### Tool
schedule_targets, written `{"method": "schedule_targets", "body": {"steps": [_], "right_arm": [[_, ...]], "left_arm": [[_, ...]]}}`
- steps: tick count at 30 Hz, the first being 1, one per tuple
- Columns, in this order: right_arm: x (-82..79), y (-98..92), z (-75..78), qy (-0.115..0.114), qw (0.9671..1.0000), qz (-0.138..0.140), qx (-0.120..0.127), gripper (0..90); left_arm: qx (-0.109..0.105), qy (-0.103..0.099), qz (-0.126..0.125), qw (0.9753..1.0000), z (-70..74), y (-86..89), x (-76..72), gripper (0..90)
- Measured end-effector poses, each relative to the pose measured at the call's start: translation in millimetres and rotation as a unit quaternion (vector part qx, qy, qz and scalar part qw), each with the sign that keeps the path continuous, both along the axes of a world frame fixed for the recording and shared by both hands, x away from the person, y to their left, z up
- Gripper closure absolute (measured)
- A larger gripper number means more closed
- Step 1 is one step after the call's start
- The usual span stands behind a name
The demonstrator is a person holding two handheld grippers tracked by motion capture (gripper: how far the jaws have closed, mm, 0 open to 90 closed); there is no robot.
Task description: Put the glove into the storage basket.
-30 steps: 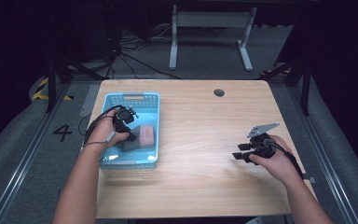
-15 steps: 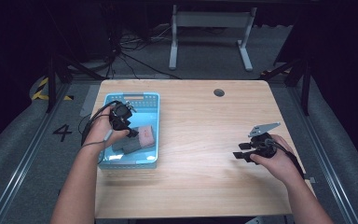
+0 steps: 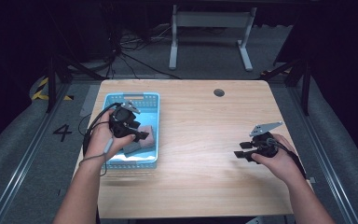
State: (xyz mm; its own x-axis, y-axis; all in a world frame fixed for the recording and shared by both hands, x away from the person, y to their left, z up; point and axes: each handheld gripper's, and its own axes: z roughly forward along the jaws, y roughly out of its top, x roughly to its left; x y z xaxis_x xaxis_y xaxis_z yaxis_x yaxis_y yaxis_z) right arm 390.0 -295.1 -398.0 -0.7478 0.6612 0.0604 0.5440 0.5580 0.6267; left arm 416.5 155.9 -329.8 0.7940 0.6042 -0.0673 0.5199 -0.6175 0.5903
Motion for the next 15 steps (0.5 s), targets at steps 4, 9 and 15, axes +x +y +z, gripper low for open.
{"method": "schedule_targets", "body": {"steps": [4,9,15], "right_arm": [[-0.5,-0.3,0.5,0.0,1.0,0.001,0.0,52.3],[-0.4,-0.6,0.2,0.003,1.0,0.0,0.0,52.0],[-0.2,-1.5,-0.3,0.002,1.0,0.001,-0.001,51.9]], "left_arm": [[-0.013,0.004,-0.024,0.9996,-1.4,-15.2,-13.8,44.1],[-0.015,0.007,-0.044,0.9989,-9.5,-37.4,-27.3,45.0],[-0.017,0.012,-0.057,0.9981,-19.0,-55.6,-37.6,43.9]]}}
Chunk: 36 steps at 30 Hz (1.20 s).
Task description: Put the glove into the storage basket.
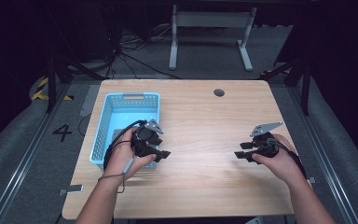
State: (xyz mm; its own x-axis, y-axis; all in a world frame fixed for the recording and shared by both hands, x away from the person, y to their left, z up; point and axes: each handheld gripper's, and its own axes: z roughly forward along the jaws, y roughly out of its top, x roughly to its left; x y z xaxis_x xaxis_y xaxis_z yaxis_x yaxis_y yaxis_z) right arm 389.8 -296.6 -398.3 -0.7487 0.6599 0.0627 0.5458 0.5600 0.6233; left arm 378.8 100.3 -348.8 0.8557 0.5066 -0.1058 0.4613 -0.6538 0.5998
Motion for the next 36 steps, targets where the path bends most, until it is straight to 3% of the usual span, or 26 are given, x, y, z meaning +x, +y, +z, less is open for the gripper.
{"method": "schedule_targets", "body": {"steps": [10,16,24,29,33,36], "right_arm": [[0.2,0.0,-3.5,0.01,0.9999,0.002,-0.002,51.6],[1.1,0.8,-8.6,0.018,0.9998,0.005,-0.005,51.6],[1.3,-2.2,-12.8,0.025,0.9997,0.002,-0.007,51.6],[2.6,-2.7,-16.4,0.029,0.9995,0.001,-0.008,51.5],[4.0,-4.3,-19.9,0.035,0.9993,-0.001,-0.01,51.5],[4.9,-4.7,-22.4,0.038,0.9992,-0.002,-0.011,51.3]], "left_arm": [[0.016,0.021,-0.014,0.9995,-27.7,-27.7,-7.9,43.5],[0.018,0.021,-0.028,0.9992,-41.9,-42.9,-10.3,43.2],[-0.015,0.021,-0.016,0.9995,-60.1,-55.5,-14.1,38.6],[-0.012,0.037,-0.019,0.9991,-72.8,-62.9,-14.9,37.7],[0.0,0.03,-0.015,0.9995,-83.6,-69.1,-15.6,36.4],[0.002,0.029,0.003,0.9996,-89.5,-72.4,-15.6,35.0]]}}
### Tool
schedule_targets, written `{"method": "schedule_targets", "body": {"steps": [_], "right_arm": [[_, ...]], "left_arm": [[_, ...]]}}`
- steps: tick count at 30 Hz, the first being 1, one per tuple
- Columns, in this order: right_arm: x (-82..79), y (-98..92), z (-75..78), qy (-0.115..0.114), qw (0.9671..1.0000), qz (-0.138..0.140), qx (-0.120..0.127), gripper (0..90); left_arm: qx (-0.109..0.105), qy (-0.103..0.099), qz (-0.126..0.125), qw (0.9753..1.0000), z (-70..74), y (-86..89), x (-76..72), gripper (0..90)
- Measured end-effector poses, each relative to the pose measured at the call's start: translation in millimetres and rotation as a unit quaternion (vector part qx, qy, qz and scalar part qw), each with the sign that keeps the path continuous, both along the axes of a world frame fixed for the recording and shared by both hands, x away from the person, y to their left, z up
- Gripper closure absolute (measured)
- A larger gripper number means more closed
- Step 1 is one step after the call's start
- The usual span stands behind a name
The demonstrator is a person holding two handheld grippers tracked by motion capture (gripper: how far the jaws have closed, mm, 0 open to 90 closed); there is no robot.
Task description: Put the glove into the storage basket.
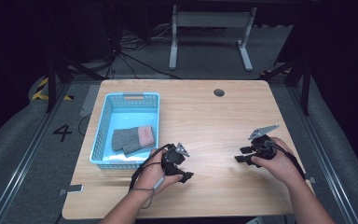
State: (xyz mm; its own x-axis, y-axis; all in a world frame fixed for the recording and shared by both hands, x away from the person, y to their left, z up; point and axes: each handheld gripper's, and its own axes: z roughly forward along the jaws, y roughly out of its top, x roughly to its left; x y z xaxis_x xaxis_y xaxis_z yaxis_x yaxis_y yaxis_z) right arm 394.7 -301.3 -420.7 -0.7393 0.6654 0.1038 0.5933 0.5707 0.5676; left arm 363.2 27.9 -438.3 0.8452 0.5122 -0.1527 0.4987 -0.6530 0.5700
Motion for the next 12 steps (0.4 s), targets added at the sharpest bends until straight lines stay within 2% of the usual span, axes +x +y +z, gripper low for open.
{"method": "schedule_targets", "body": {"steps": [3,8,12], "right_arm": [[0.6,0.0,-2.7,0.002,1.0,0.0,-0.002,51.1],[0.3,-0.2,-3.3,0.001,1.0,-0.001,-0.001,50.1],[1.2,-1.2,-4.5,-0.004,1.0,-0.004,0.001,47.2]], "left_arm": [[-0.003,-0.001,0.005,1.0,-2.8,-1.5,0.6,33.2],[0.0,-0.006,-0.003,1.0,-3.6,-3.9,-1.4,31.3],[-0.016,-0.011,-0.011,0.9997,-1.4,-4.5,-4.0,30.0]]}}
